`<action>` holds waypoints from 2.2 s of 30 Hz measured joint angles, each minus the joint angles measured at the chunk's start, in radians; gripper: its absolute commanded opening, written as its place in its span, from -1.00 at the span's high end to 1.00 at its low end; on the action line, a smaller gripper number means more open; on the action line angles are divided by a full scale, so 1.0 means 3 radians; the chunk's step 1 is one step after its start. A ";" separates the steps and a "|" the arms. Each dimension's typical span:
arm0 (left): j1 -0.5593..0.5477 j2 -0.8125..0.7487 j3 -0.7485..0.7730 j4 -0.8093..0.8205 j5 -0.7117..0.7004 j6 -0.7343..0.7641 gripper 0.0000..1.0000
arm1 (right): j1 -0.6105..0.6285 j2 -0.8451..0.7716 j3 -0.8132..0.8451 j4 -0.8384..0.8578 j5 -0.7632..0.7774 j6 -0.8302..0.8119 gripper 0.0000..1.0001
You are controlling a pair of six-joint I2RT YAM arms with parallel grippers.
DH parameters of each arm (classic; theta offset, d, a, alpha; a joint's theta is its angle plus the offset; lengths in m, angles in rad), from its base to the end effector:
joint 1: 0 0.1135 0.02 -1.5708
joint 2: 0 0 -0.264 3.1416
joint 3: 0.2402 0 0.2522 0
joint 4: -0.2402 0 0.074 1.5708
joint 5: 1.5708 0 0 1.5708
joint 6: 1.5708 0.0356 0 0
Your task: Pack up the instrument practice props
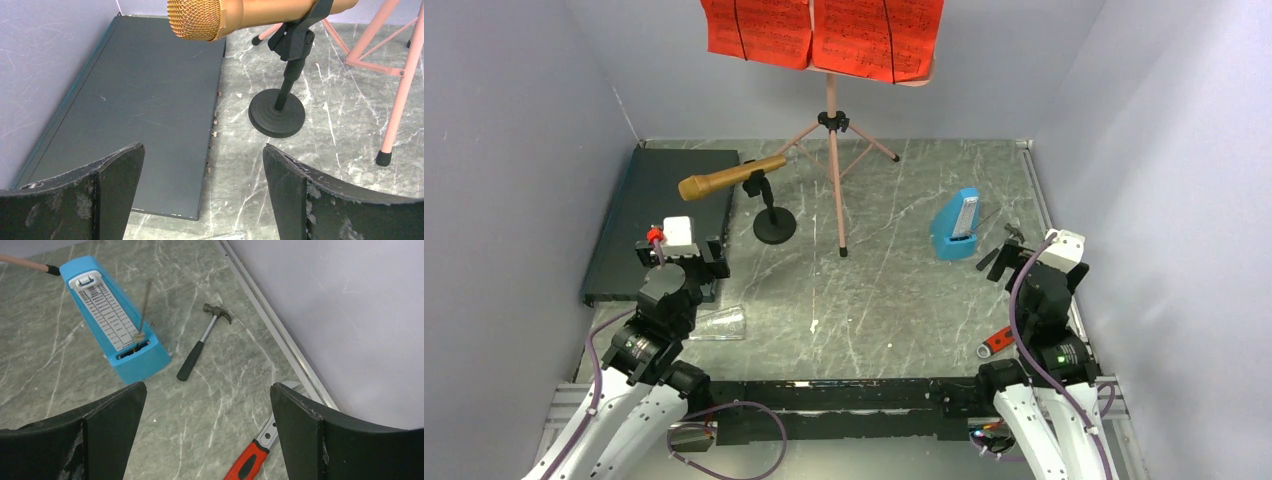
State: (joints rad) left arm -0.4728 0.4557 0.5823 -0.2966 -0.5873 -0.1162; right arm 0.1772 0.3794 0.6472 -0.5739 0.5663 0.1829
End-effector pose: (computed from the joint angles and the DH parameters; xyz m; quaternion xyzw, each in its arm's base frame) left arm 0.1163 -0.0373 0.3026 -0.0538 0.7533 0.0327 0.6546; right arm 0.0962 -0.0022 0.3026 0.1673 0.7740 -0.1201 0.5987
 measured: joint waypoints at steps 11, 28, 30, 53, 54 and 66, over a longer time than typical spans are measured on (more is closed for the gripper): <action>0.0010 0.0066 0.0001 0.0000 0.0066 0.0001 -0.88 | 0.0000 0.0320 0.0217 0.0043 -0.0230 -0.0041 -1.00; 0.0038 0.0084 0.0024 -0.0009 0.0249 0.0003 -0.88 | -0.0090 0.1820 0.0549 0.0734 -0.0790 -0.0060 -0.99; 0.0038 0.0088 0.0031 -0.0010 0.0275 0.0003 -0.88 | -0.0160 0.2082 0.0590 0.0865 -0.0820 -0.0061 -0.99; 0.0038 0.0184 0.0031 -0.0011 0.0354 0.0031 -0.88 | -0.0256 0.2866 0.0825 0.1740 -0.1490 -0.0149 -0.99; 0.0038 0.0195 0.0031 -0.0011 0.0360 0.0031 -0.88 | -0.0256 0.2890 0.0825 0.1762 -0.1507 -0.0149 -0.99; 0.0045 0.0254 0.0031 -0.0011 0.0401 0.0037 -0.88 | -0.0256 0.3113 0.0754 0.1974 -0.1560 -0.0141 -0.60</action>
State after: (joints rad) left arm -0.4595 0.5320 0.5915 -0.3000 -0.4671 -0.1051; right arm 0.1005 1.3132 0.8734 0.0181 0.0982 0.1406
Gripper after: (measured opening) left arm 0.938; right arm 0.861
